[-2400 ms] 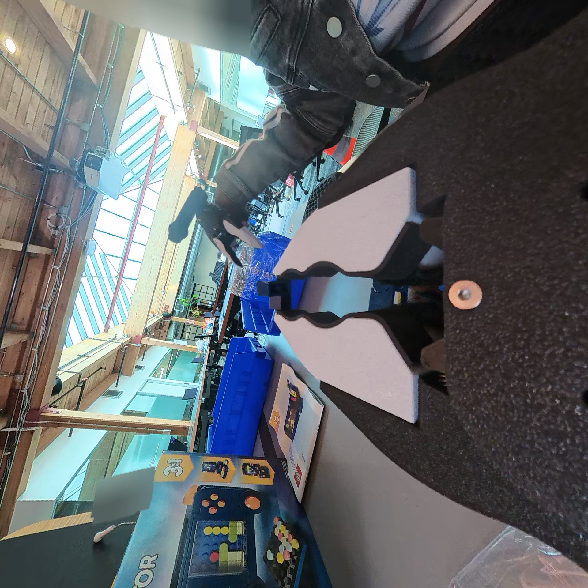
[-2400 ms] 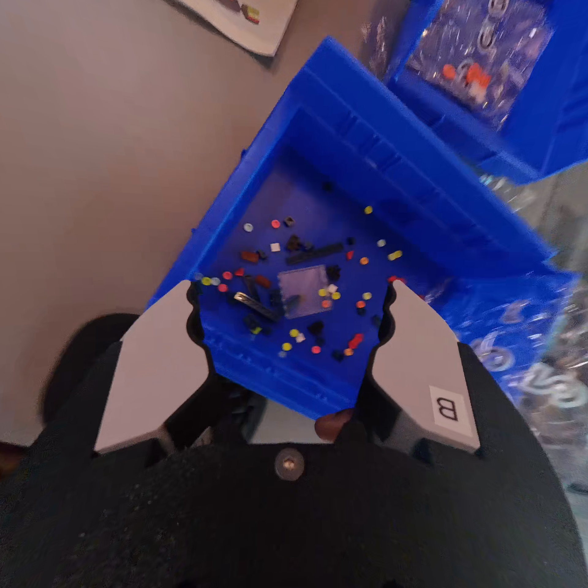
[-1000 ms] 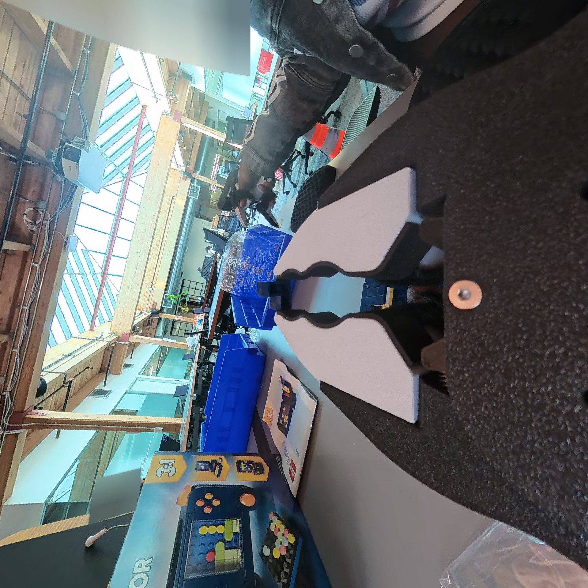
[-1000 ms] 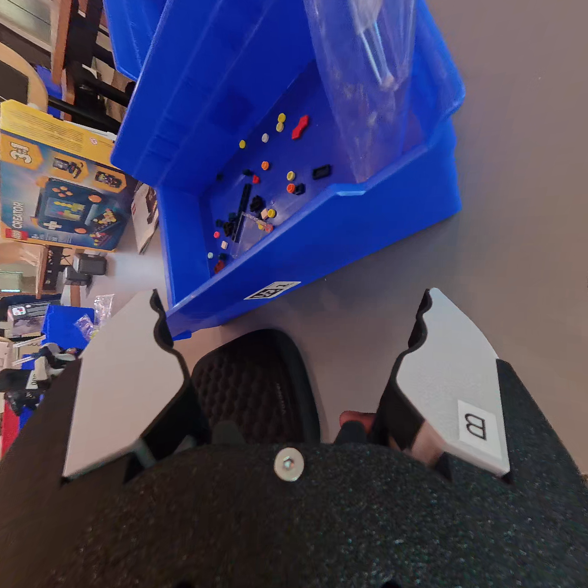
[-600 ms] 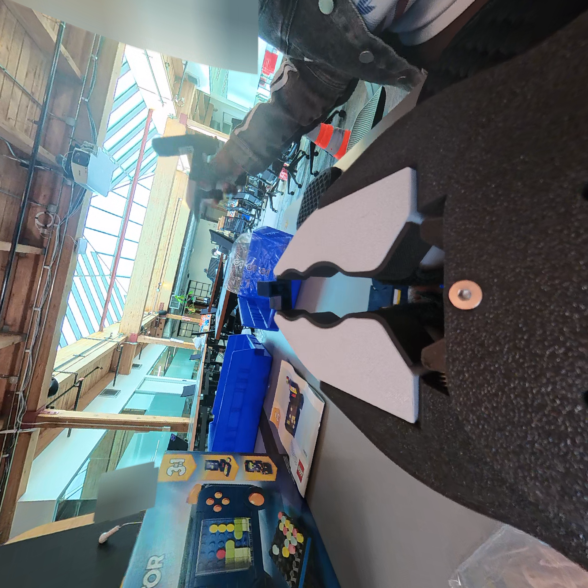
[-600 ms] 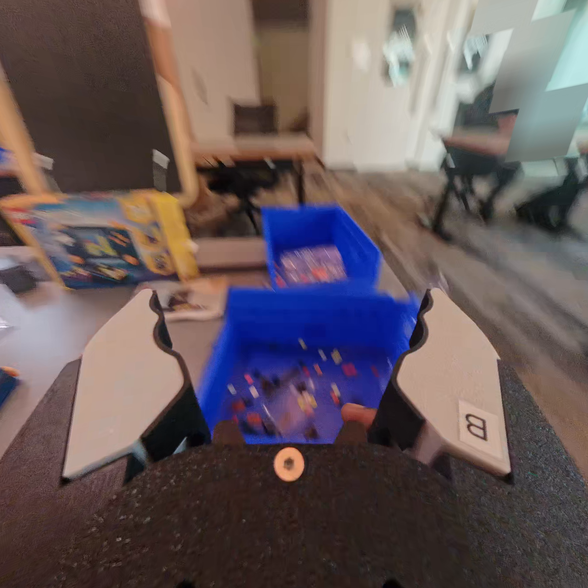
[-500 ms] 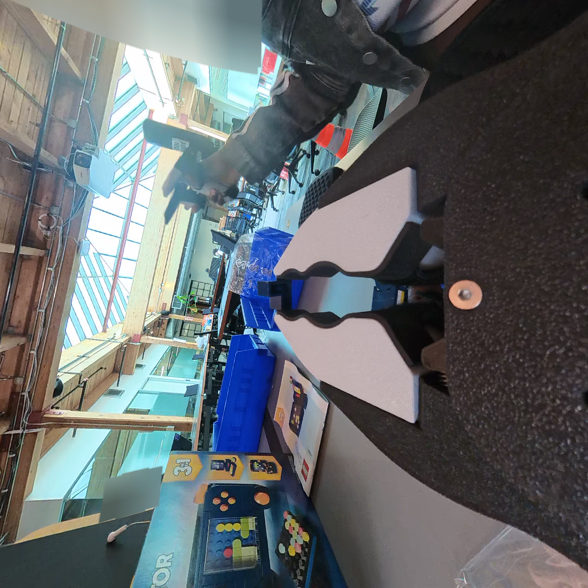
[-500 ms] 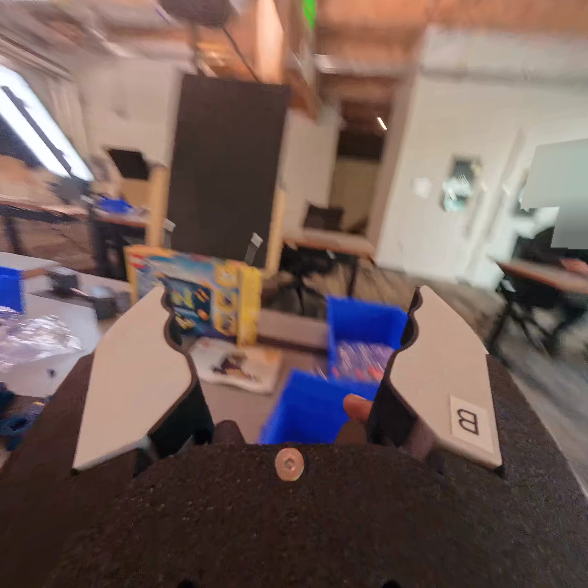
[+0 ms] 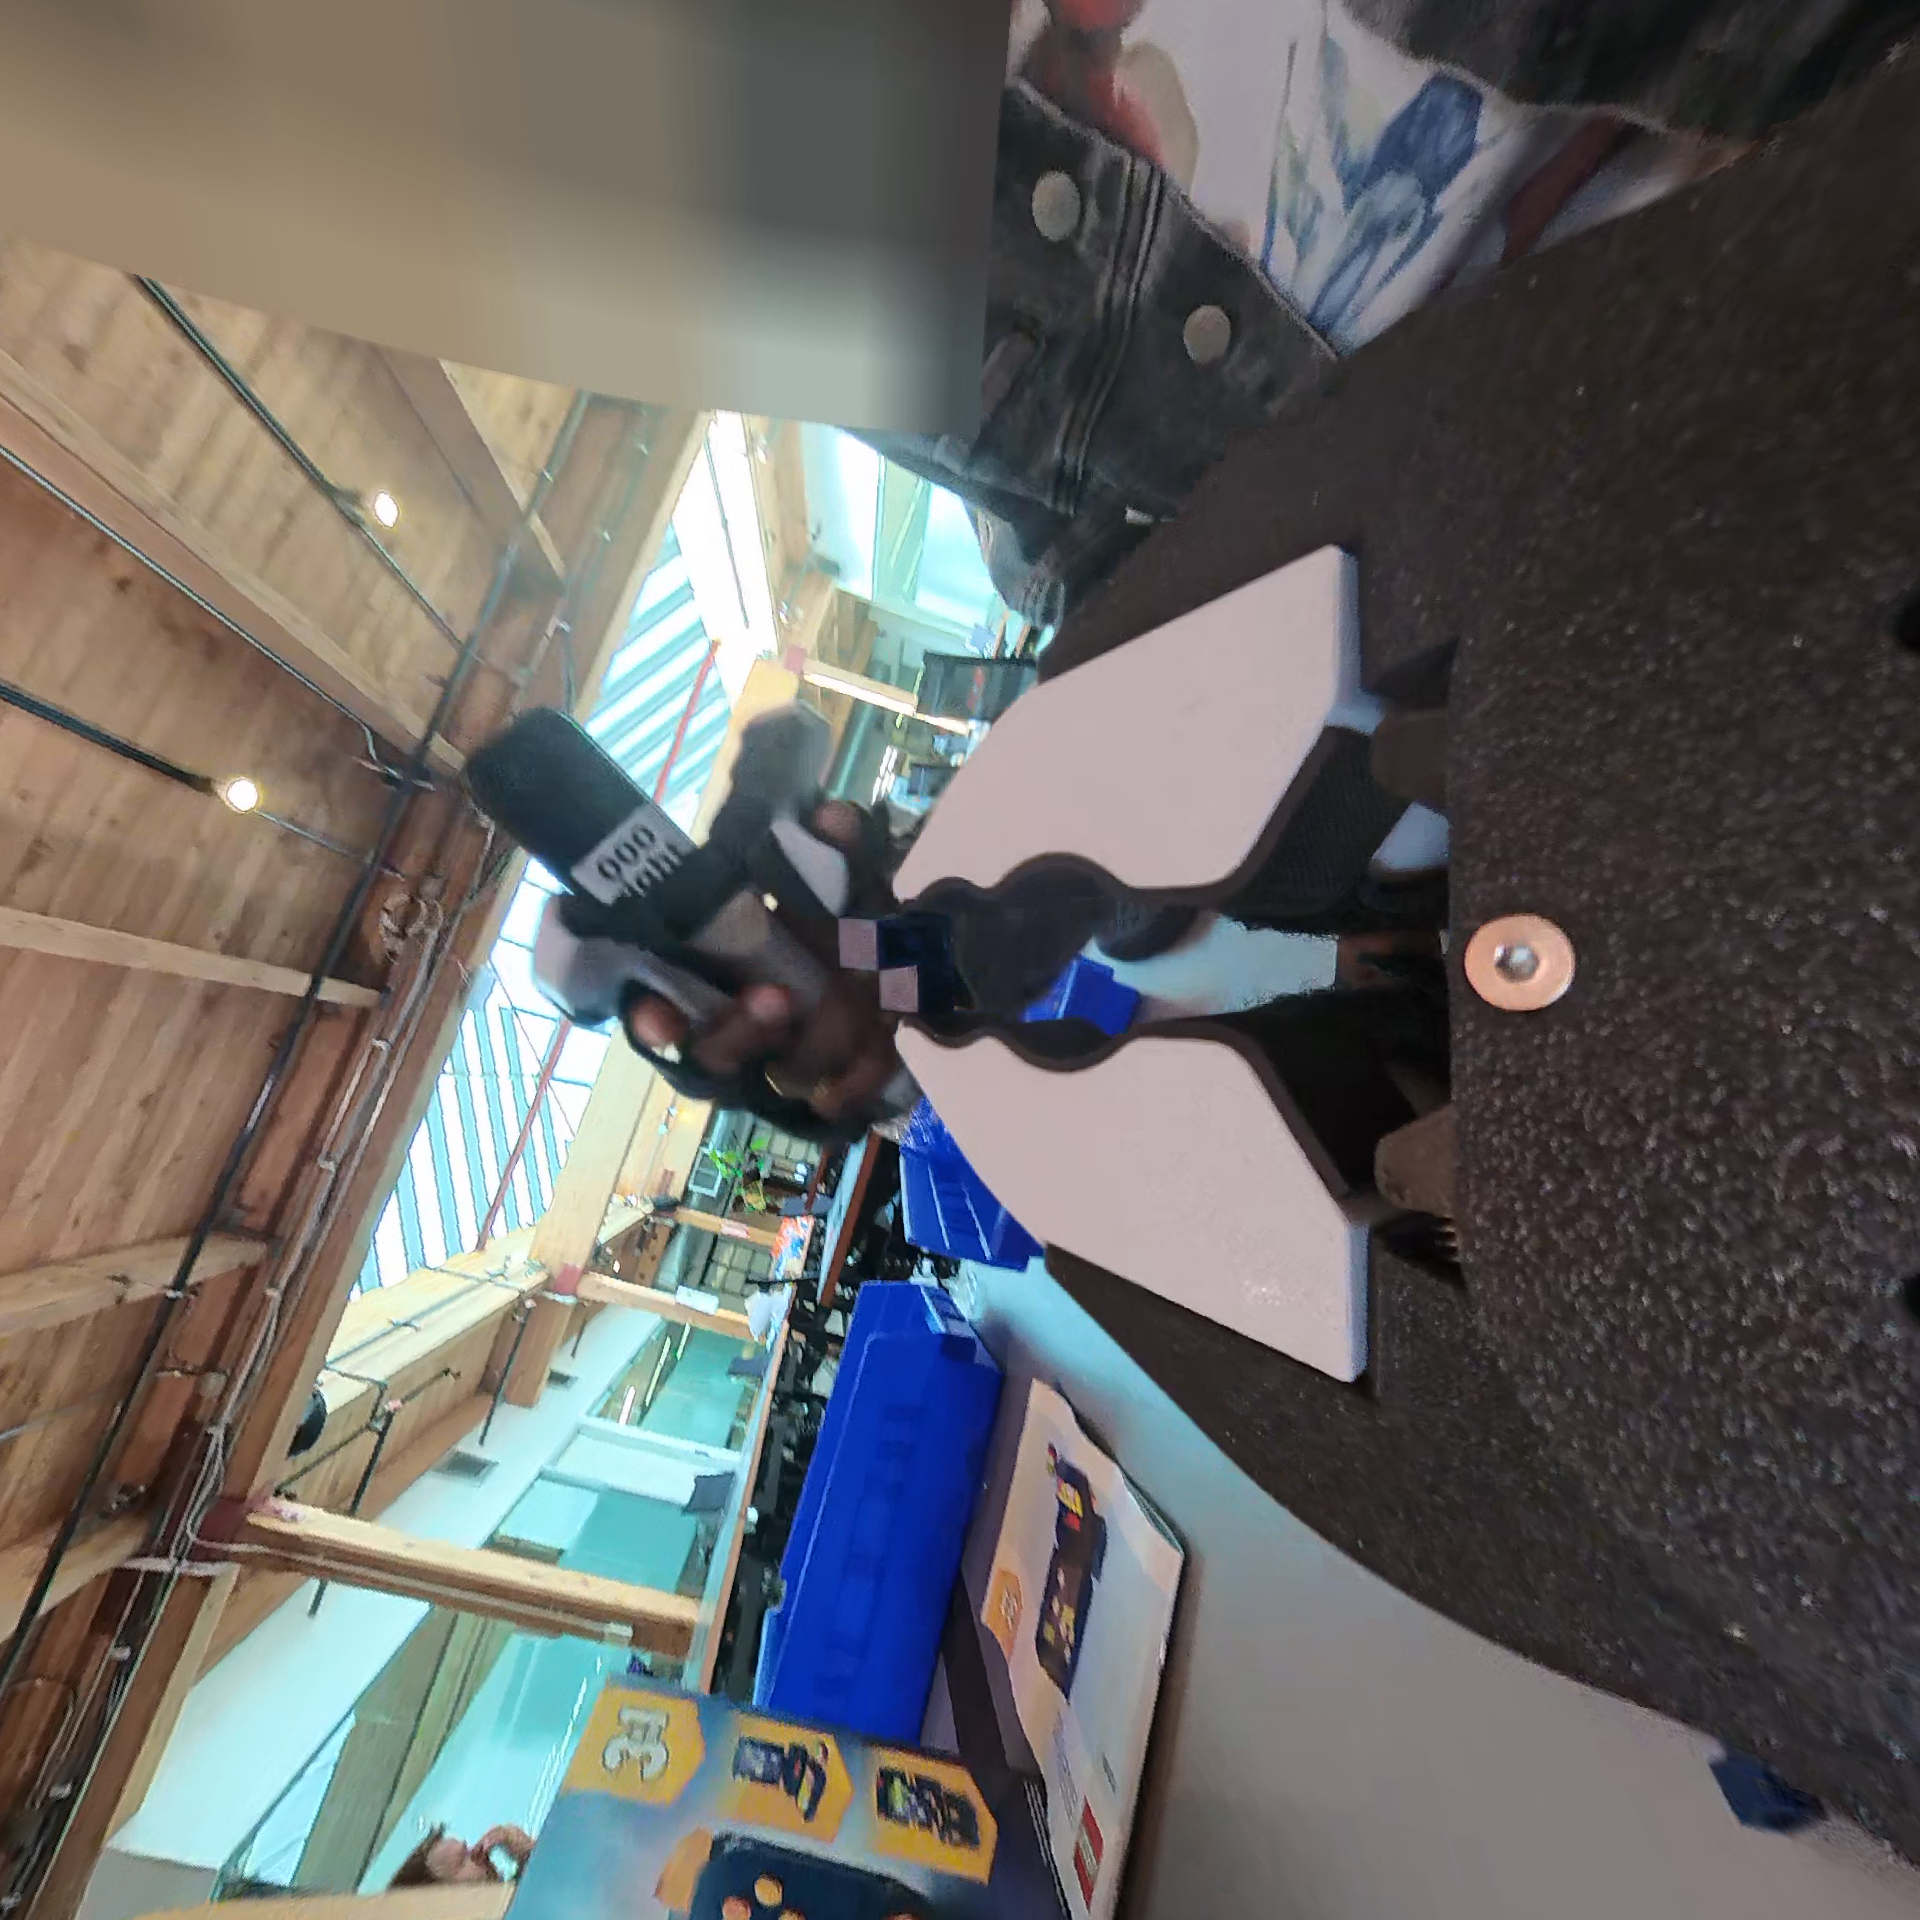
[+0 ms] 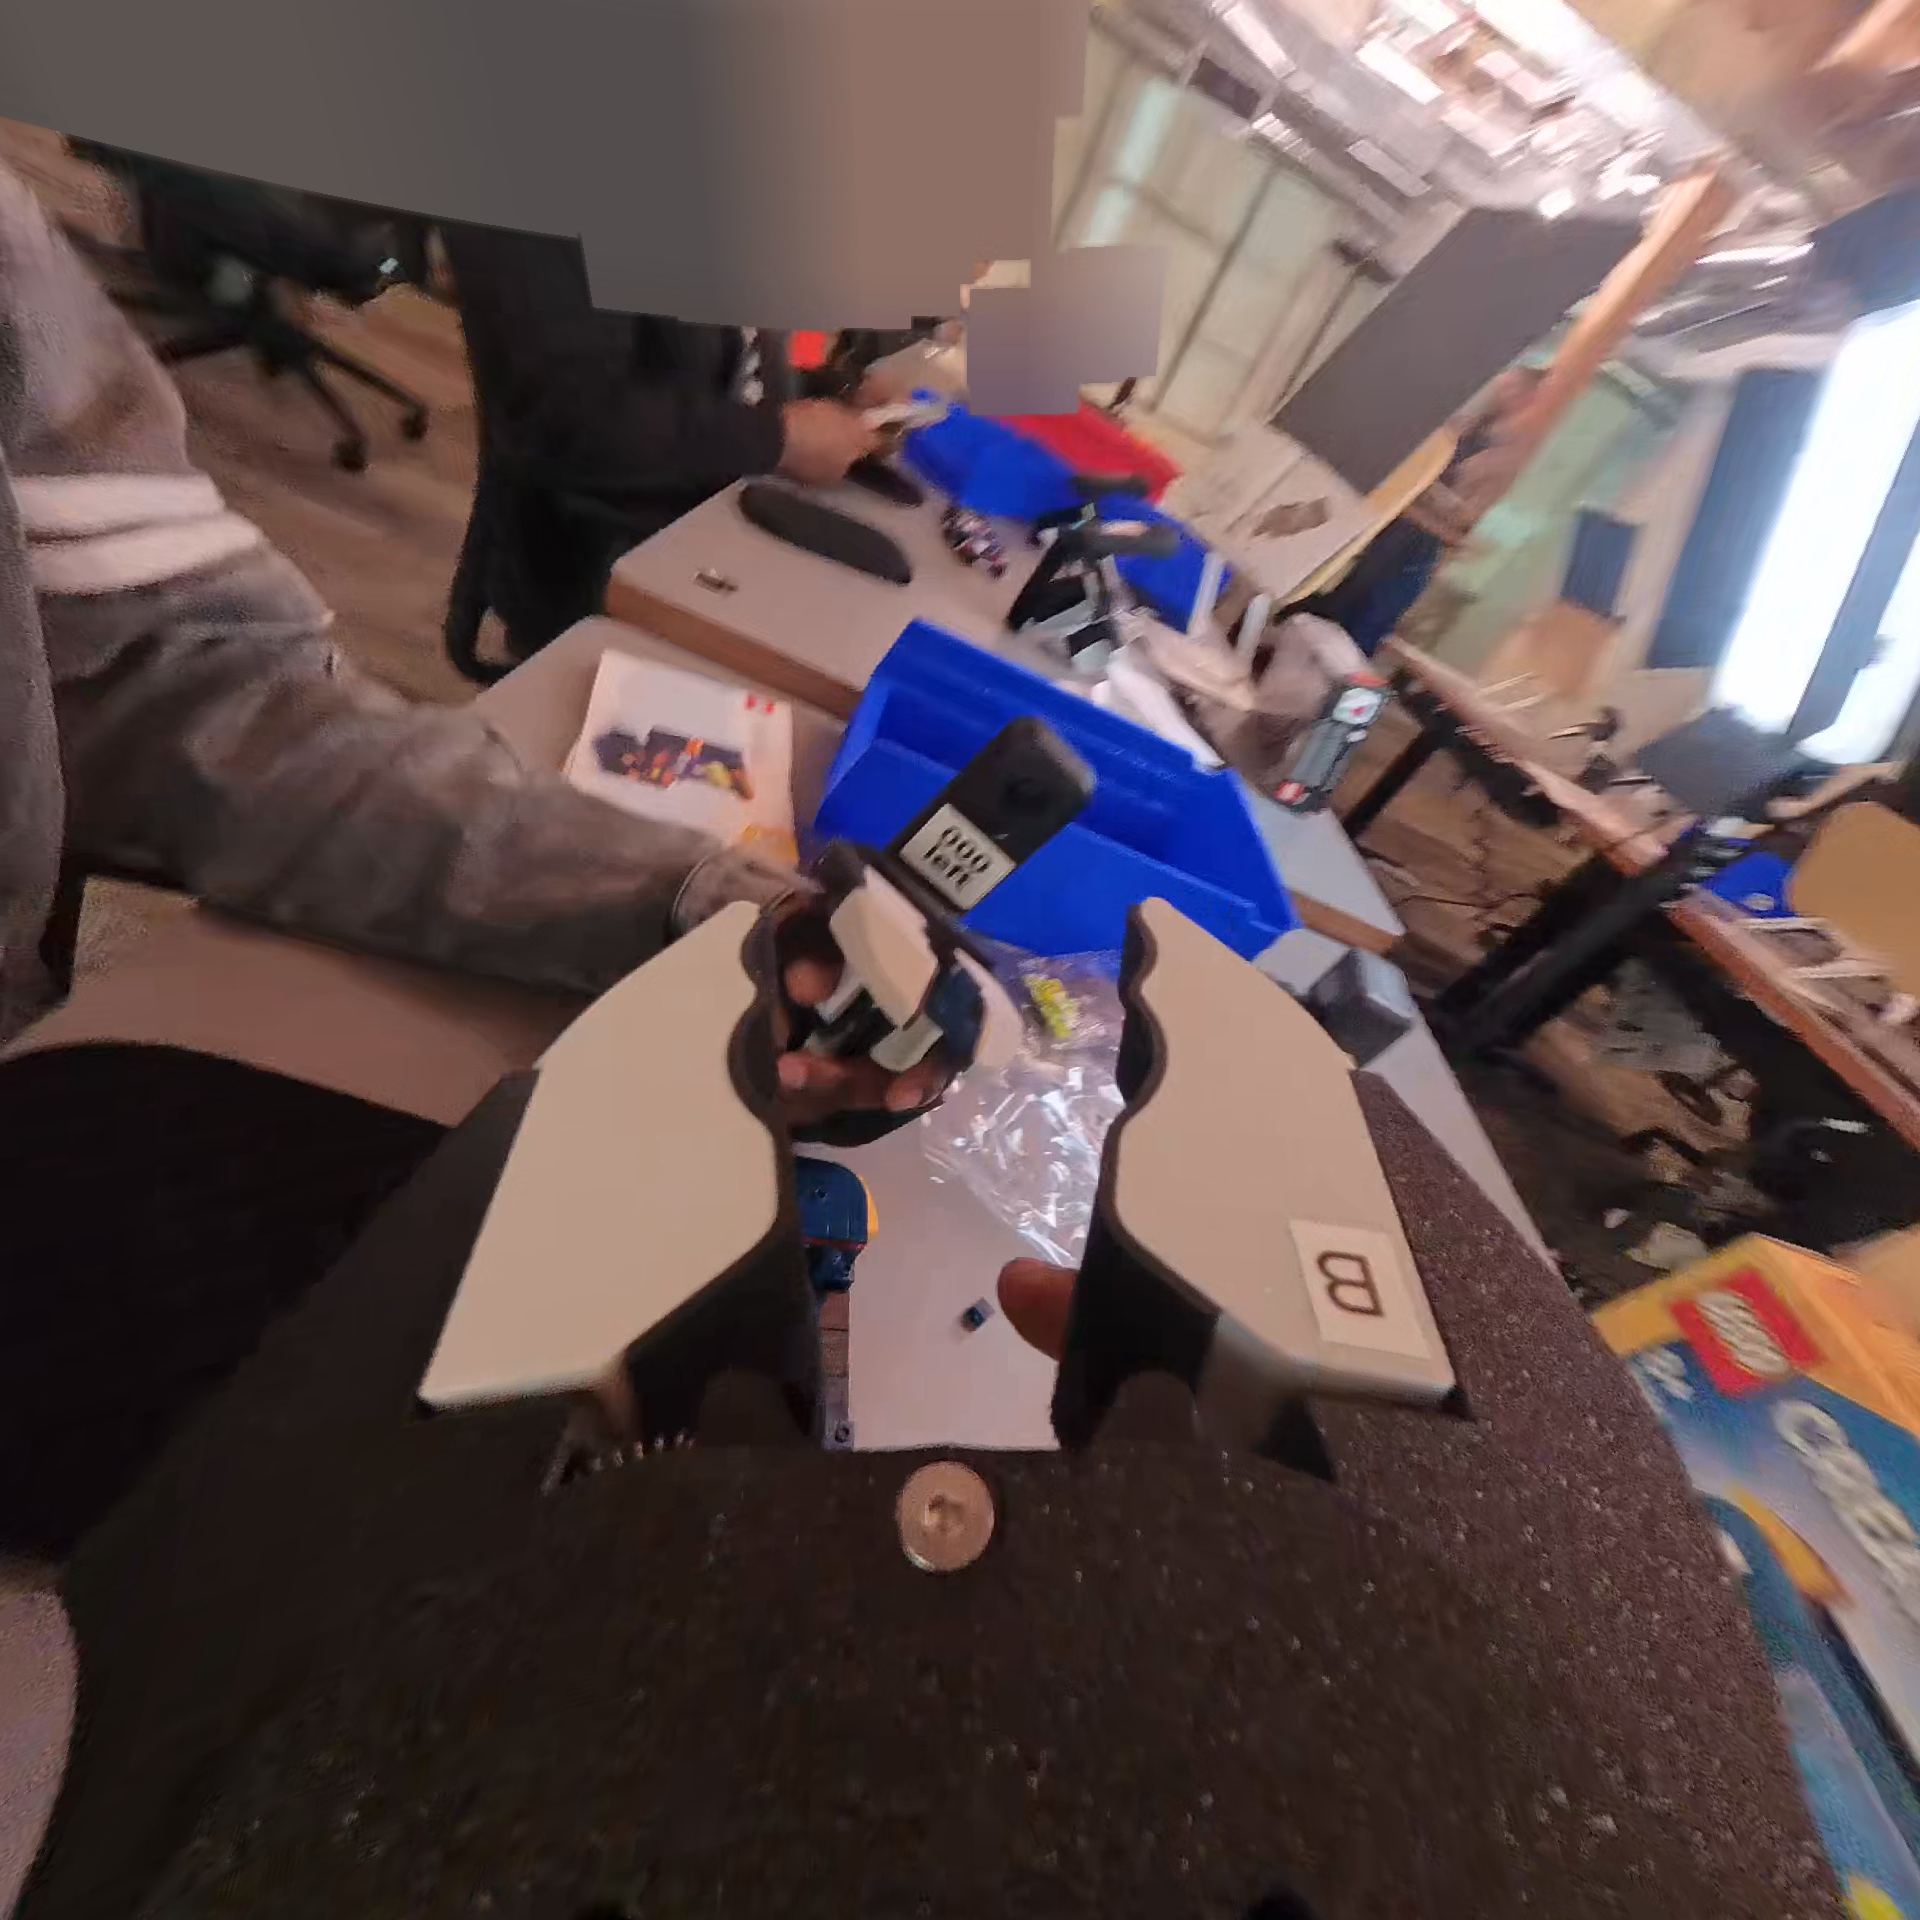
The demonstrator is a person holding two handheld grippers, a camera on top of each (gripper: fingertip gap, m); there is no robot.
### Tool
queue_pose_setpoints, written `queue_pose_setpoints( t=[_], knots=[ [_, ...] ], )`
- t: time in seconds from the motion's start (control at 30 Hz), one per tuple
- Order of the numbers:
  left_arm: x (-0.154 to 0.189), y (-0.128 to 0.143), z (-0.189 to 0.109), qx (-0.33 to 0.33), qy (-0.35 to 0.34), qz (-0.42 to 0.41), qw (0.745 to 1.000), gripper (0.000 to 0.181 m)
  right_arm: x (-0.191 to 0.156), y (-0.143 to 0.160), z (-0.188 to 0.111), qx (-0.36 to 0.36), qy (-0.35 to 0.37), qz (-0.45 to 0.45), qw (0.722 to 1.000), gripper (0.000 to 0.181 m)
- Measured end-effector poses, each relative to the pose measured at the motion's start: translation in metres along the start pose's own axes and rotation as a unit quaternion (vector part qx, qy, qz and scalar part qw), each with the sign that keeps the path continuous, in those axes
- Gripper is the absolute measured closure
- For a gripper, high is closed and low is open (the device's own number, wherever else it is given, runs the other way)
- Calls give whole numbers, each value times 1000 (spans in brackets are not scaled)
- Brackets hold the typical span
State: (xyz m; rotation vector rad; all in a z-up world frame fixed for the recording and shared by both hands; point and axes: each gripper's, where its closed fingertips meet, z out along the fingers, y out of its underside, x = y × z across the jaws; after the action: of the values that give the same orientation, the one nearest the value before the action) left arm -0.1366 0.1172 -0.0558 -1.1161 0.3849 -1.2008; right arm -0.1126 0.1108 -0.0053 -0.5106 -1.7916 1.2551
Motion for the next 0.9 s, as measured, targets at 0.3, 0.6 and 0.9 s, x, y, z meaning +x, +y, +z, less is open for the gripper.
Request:
queue_pose_setpoints(
  t=[0.3, 0.6, 0.9],
  knots=[
    [20, -9, -4, 28, 84, -55, 995, 165, -8, 38, 37, -41, -8, -72, 997, 156],
    [40, 12, 3, -48, 147, -118, 981, 165, -24, 37, 43, -62, -25, -144, 987, 148],
    [35, -7, 2, 11, 121, -82, 989, 137, -6, 1, 33, 71, -4, 19, 997, 165]
  ],
)
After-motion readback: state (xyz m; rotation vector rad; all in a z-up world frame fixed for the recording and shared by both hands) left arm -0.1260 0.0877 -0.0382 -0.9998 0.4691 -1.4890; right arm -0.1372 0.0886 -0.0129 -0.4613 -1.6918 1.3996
